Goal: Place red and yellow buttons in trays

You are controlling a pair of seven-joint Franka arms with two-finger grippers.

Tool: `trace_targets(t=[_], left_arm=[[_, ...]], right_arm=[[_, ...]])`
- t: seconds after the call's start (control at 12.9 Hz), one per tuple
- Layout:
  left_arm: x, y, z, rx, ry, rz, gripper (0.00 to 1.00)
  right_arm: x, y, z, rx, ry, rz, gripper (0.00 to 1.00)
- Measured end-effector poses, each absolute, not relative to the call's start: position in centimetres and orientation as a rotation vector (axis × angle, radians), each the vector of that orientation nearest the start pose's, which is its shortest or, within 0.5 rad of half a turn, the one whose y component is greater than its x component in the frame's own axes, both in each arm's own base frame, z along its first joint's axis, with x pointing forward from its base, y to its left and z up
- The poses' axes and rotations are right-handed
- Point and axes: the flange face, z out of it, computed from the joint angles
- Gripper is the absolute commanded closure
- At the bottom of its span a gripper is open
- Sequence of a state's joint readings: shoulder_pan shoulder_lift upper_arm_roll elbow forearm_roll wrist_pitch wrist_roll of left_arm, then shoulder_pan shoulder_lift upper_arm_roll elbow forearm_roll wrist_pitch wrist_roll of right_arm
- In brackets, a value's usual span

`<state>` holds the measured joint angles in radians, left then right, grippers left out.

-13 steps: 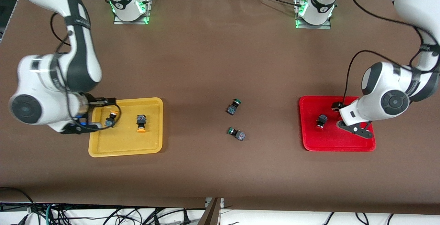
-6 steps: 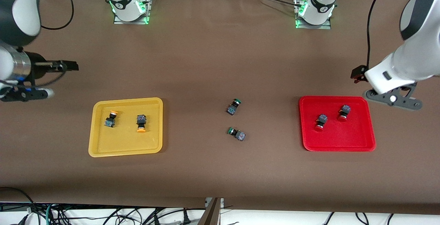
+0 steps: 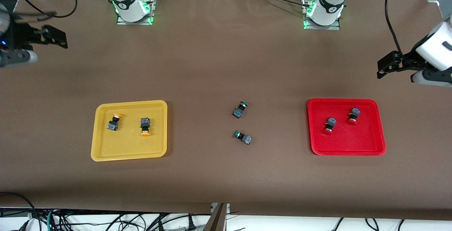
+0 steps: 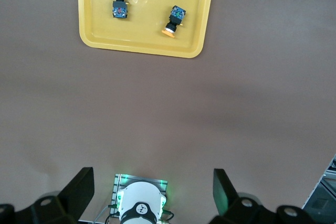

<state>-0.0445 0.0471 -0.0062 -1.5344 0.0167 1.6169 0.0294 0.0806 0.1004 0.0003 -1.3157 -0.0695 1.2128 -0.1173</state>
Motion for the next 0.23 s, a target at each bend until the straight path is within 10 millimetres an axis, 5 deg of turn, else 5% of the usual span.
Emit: trace_targets(t=[0.23], left_arm=[[55.2, -2.9, 61.4, -3.122, 0.134, -0.036, 0.00]], right_arm=[[51.5, 2.7, 66.5, -3.180, -0.274, 0.289, 0.00]])
